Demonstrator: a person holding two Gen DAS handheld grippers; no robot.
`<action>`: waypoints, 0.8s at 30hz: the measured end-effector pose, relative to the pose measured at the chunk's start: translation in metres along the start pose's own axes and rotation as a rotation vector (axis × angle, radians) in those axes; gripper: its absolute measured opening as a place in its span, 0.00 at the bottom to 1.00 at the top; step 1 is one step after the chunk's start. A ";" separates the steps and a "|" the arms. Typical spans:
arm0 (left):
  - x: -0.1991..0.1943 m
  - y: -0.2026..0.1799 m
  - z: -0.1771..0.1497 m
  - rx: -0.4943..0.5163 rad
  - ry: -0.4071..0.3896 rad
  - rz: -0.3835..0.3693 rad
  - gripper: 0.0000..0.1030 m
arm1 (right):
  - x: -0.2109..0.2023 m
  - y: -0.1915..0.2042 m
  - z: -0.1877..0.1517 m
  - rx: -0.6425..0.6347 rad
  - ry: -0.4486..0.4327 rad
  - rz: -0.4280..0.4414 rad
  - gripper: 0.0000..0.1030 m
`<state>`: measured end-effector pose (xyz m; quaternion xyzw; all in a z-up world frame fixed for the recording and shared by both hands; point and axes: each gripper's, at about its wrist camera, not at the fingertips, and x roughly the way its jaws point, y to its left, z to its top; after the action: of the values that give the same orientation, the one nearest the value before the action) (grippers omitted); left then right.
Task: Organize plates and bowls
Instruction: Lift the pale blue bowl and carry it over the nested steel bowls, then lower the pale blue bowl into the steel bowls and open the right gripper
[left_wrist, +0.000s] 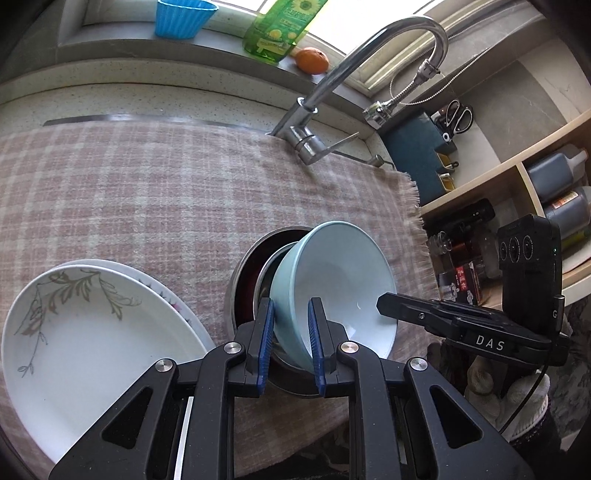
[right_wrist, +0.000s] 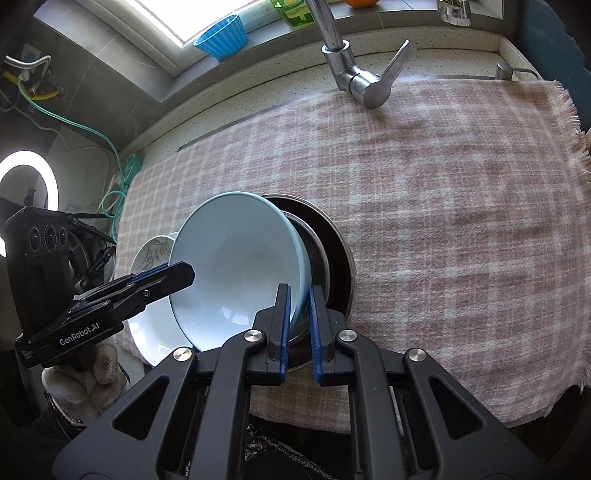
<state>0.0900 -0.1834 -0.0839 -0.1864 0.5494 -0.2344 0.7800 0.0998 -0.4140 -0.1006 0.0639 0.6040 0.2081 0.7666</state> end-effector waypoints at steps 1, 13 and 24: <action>0.002 0.000 -0.001 0.001 0.003 0.004 0.16 | 0.001 -0.001 0.000 0.001 0.002 -0.002 0.10; 0.013 -0.002 -0.002 0.005 0.022 0.052 0.16 | 0.014 -0.007 -0.002 -0.006 0.026 -0.005 0.11; 0.007 -0.003 0.000 0.023 0.010 0.068 0.16 | 0.005 -0.010 -0.003 -0.009 0.000 -0.002 0.29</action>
<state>0.0918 -0.1898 -0.0871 -0.1573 0.5565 -0.2148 0.7870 0.0999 -0.4213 -0.1094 0.0598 0.6032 0.2101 0.7671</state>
